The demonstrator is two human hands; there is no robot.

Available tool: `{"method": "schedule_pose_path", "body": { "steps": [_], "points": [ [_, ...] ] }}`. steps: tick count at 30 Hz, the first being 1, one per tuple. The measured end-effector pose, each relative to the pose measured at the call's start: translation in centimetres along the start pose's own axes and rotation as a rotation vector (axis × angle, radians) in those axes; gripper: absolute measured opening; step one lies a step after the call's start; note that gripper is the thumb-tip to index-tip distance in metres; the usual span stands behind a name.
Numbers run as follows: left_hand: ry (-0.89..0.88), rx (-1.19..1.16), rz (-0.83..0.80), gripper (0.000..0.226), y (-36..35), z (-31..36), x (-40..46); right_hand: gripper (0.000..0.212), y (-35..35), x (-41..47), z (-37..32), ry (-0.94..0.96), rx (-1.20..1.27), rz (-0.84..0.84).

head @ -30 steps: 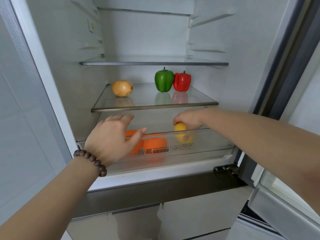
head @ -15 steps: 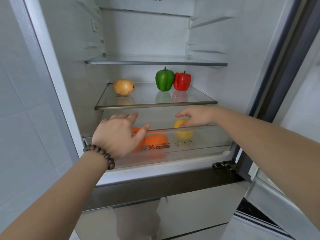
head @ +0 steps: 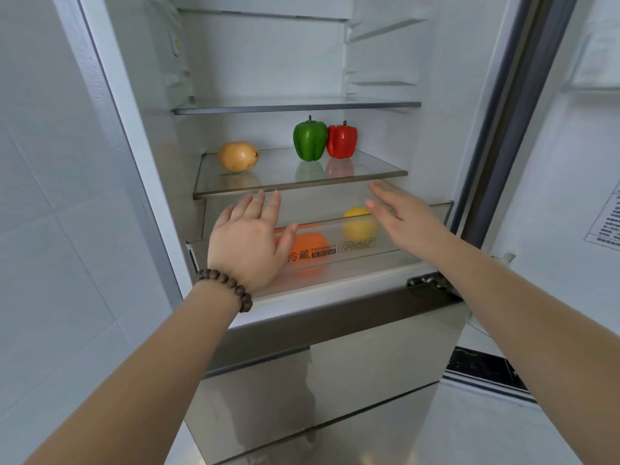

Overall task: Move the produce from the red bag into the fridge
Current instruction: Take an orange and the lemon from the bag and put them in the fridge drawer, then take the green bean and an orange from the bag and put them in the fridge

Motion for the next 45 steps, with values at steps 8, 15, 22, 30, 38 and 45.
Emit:
{"method": "schedule_pose_path", "body": {
  "steps": [8,15,22,30,38,45],
  "points": [
    [0.029,-0.001,-0.018,0.068,0.2,1.4,-4.7,0.053,-0.4,-5.2,-0.6,-0.038,0.094,0.022],
    [0.249,-0.109,-0.116,0.068,-0.1,4.5,-12.6,0.054,-2.4,-11.1,0.7,0.023,0.181,-0.099],
    [0.555,-0.102,-0.282,0.068,-0.7,8.9,-25.3,0.053,-6.5,-20.3,0.5,0.155,0.171,-0.342],
    [0.955,-0.043,-0.348,0.067,1.5,11.0,-41.8,0.054,-13.9,-31.3,-5.6,0.309,0.236,-0.594],
    [1.395,0.077,-0.266,0.065,8.1,13.8,-60.4,0.054,-19.3,-45.1,-16.8,0.586,0.319,-0.855],
    [1.795,0.197,-0.111,0.064,15.6,20.4,-76.0,0.054,-19.5,-59.7,-27.4,0.903,0.396,-1.073]
  ]
}}
Point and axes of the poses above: each hand's wrist, its own x-axis towards the middle knuckle, its own y-axis out of the back of the hand, z = x × y, the point moved 1 cm from there along x, towards the middle knuckle, and after that the axes turned 5 degrees about x, right-handed, at the moved point
